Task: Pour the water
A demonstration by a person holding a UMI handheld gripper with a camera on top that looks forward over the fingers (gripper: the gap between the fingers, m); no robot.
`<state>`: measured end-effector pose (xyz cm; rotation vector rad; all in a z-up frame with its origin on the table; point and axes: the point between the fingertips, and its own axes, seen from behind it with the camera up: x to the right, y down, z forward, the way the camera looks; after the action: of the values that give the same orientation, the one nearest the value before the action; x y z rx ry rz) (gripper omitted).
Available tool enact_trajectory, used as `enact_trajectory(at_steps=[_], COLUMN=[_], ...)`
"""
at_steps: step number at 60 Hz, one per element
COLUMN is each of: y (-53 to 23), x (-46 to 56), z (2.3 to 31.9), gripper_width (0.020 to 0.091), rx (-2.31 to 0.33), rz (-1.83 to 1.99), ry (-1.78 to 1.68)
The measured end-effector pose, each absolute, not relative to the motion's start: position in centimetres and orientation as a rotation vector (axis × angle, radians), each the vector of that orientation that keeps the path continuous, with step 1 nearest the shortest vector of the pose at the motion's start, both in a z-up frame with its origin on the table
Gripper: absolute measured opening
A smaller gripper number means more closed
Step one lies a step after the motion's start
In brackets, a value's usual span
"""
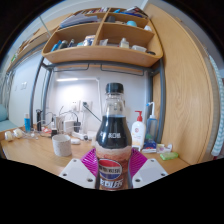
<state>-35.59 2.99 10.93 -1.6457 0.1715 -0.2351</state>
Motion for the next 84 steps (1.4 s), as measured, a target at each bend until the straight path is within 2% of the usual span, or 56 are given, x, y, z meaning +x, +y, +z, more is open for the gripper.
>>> enact_trajectory(at_steps=[10, 26, 33, 48, 59, 73, 84], y=[4.6, 12.1, 15.2, 19.6, 21.6, 22.5, 21.8], x=[-36.4, -35.8, -35.8, -37.4, -39.9, -41.4, -40.9], z=[11.7, 12.5, 12.4, 14.1, 14.7, 14.7, 14.4], gripper_width=[0.037, 0.039, 0.039, 0.0389, 0.0388, 0.0388, 0.039], rx=[-1.694, -1.656, -1.575, -1.353, -1.096, -0.992, -1.113], rz=[-0.346, -0.899, -1.11, -1.385, -1.571, -1.648, -1.54], ry=[0.001, -0.659, -0.912, -1.28, -1.542, -1.637, -1.541])
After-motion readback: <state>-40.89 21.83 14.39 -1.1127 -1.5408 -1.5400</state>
